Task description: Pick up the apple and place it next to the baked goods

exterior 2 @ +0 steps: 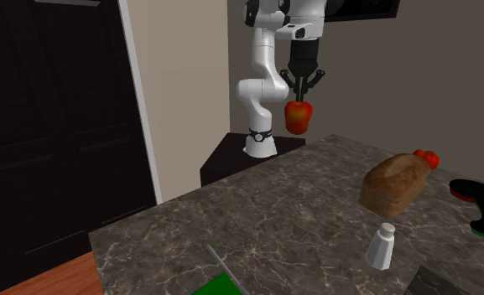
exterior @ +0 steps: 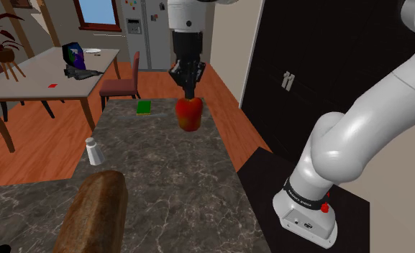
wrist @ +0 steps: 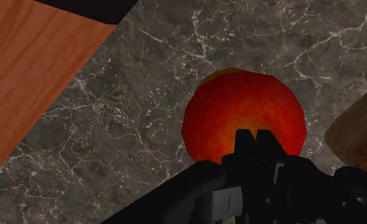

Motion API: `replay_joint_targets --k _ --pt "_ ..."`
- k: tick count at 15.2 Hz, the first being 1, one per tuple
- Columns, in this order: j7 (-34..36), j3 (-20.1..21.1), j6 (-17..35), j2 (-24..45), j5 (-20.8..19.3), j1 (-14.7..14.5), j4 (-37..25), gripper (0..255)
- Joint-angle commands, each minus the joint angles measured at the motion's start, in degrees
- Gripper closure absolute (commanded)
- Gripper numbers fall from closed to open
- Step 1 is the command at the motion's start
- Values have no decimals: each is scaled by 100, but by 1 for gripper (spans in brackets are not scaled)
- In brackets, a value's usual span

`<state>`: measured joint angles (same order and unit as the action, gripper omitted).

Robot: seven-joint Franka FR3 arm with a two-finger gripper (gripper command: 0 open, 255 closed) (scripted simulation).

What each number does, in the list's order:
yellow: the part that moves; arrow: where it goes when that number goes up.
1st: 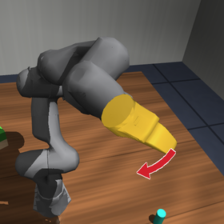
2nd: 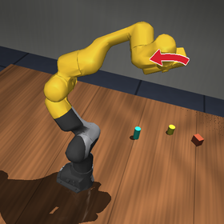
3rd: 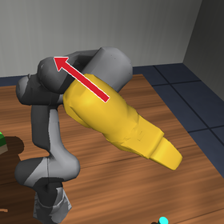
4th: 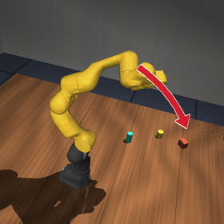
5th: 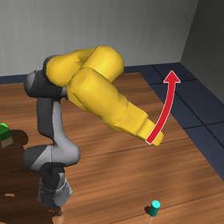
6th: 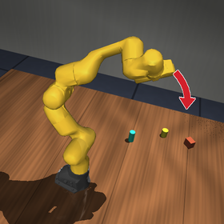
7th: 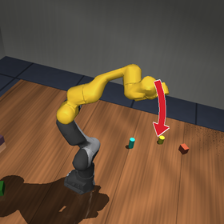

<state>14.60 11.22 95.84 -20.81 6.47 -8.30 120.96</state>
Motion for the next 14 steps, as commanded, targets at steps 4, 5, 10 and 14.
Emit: replay_joint_targets --k 4,5,10,14 --pt "616 426 -29 -422 301 -295 326 255" --pt "740 515 -34 -481 362 -353 364 255" --pt "1380 982 -51 -689 672 -636 456 255" --pt "1918 1387 -45 -744 907 -845 418 255"
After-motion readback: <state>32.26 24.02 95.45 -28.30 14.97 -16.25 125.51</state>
